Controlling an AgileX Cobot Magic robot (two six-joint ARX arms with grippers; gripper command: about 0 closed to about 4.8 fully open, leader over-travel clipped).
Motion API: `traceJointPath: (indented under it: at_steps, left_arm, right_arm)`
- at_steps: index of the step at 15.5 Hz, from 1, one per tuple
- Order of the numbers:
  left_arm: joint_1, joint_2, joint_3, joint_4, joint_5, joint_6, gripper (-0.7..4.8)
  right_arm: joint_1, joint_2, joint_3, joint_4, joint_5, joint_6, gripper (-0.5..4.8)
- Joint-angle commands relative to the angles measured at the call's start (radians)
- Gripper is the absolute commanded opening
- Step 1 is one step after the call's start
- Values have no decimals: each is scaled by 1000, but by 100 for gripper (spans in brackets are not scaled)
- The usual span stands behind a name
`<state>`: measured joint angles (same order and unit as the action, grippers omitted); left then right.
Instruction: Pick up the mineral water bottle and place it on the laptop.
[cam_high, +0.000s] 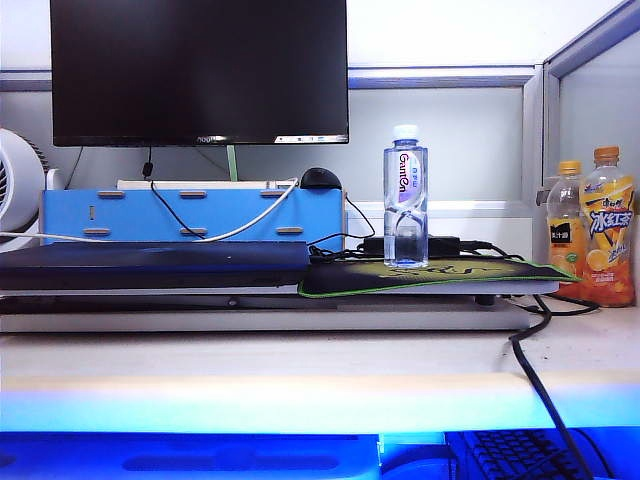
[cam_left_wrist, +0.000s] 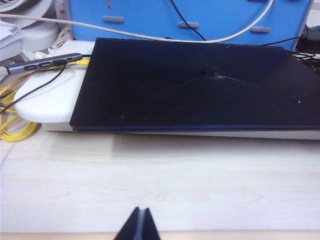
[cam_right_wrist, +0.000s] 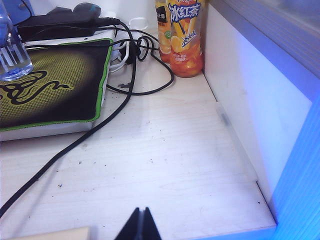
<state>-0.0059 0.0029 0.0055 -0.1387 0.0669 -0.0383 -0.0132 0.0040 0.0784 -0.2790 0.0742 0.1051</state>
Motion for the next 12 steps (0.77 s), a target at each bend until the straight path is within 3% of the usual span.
traceJointPath:
  at_steps: [1,6,7,9,11,12]
  left_arm:
    - [-2,-2,2,5,1,1,-2]
    - [-2,-2,2,5,1,1,-2]
    - [-2,-2,2,5,1,1,-2]
    - [-2,-2,2,5,1,1,-2]
    - [-2,-2,2,5,1,1,-2]
    - [-2,-2,2,5,1,1,-2]
  right_arm:
    - [0,1,3,21,-7,8,14]
    - [0,1,3,23,-58,7,14]
    - [0,1,3,25,-90,10,38]
    - [0,1,4,77,-125,54,176]
    - [0,1,5,149,-193,89,186]
    - [0,2,5,172,-230,114,221]
